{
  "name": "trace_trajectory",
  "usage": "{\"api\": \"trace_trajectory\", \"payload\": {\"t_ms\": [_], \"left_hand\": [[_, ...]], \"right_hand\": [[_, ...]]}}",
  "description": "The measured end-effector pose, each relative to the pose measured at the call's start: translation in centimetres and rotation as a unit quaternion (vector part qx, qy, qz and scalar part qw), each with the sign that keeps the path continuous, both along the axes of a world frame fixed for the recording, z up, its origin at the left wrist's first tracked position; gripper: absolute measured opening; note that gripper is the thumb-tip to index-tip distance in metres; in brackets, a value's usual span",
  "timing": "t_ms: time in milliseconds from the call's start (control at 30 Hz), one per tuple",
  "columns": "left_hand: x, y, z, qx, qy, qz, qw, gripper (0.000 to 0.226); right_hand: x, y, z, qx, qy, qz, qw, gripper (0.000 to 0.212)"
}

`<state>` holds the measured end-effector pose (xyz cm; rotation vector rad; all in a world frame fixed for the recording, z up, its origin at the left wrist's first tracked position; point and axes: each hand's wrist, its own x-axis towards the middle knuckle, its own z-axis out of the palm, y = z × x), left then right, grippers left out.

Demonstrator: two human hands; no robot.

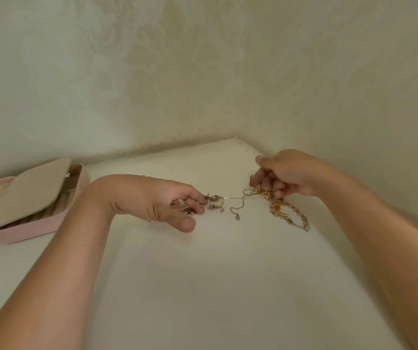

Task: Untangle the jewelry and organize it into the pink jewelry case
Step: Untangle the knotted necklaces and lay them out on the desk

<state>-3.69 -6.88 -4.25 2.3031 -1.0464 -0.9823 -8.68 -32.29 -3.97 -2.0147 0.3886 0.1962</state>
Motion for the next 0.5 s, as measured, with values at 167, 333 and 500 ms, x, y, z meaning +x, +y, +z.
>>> {"api": "trace_trajectory", "payload": {"t_ms": [167,333,500], "left_hand": [[-0.3,-1.6,-1.3,0.065,-0.112,-0.017,0.991,0.143],[-0.7,-1.8,-0.7,0.072,-0.126,-0.025,0.989,0.146],[-1.3,-2.3,0.0,0.085,-0.117,0.015,0.989,0.135]], "right_hand": [[0.3,0.7,-0.9,-0.384,0.010,0.016,0.923,0.031],[-0.1,2.7,-1.0,-0.369,-0.178,0.063,0.910,0.013],[-0.7,4.7,-1.7,-0.073,-0.127,0.162,0.976,0.018]]}}
